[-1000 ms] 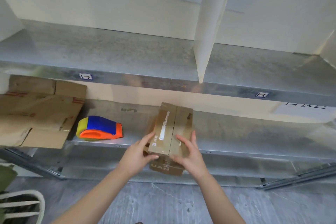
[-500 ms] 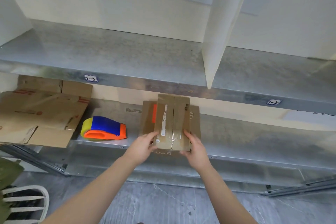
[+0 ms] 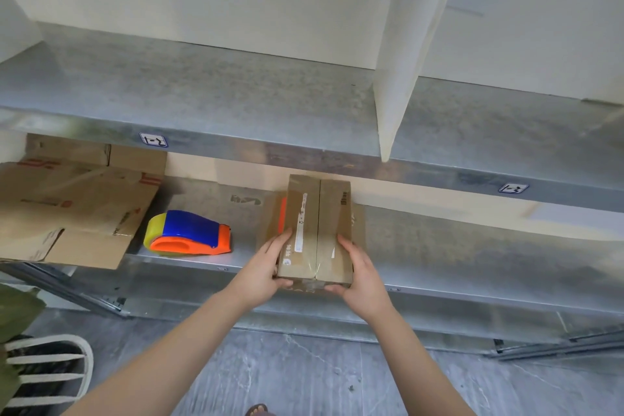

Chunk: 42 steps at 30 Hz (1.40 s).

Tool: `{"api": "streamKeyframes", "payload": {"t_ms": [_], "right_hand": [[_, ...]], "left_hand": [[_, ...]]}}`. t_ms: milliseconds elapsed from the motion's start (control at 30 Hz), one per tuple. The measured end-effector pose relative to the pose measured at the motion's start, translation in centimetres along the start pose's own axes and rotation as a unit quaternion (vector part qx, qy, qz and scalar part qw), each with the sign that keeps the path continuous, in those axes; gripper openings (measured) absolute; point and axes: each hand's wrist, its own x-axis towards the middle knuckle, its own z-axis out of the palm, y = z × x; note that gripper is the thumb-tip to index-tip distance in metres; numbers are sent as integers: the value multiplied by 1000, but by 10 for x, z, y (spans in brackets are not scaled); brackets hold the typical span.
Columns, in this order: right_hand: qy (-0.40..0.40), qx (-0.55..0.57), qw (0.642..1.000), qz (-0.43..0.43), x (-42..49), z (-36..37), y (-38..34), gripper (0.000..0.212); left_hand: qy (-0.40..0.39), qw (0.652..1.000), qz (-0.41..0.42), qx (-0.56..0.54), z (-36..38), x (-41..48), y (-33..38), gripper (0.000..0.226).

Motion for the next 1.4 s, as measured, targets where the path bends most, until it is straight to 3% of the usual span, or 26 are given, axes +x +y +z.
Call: {"api": "streamKeyframes", "payload": {"t_ms": [133, 267, 500, 600, 800, 1033, 1233, 1400], "right_hand": [[-47, 4, 999, 23, -19, 9, 16, 101], [-22, 21, 999, 29, -14, 12, 15, 100], [-52, -11, 998, 16, -23, 17, 17, 113], [-29, -35, 999, 9, -31, 12, 6, 105], [72, -173, 974, -129, -24, 18, -43, 68], [-4, -248, 947, -203, 12, 93, -128, 66], [-42, -274, 952, -133, 50, 160, -155, 62], [-8, -272, 962, -28, 66, 193, -145, 65]], "left_hand": [[-42, 998, -31, -16, 17, -22, -11, 99], [-19, 999, -34, -16, 16, -17, -10, 96], [-37, 987, 11, 155, 4, -21, -14, 102], [-18, 979, 31, 200, -1, -28, -9, 102], [-3, 938, 59, 342, -35, -50, -22, 103], [38, 906, 44, 420, -114, -65, -84, 78], [42, 870, 102, 480, -177, -39, -138, 78], [12, 909, 128, 396, -191, -15, -148, 71]]}}
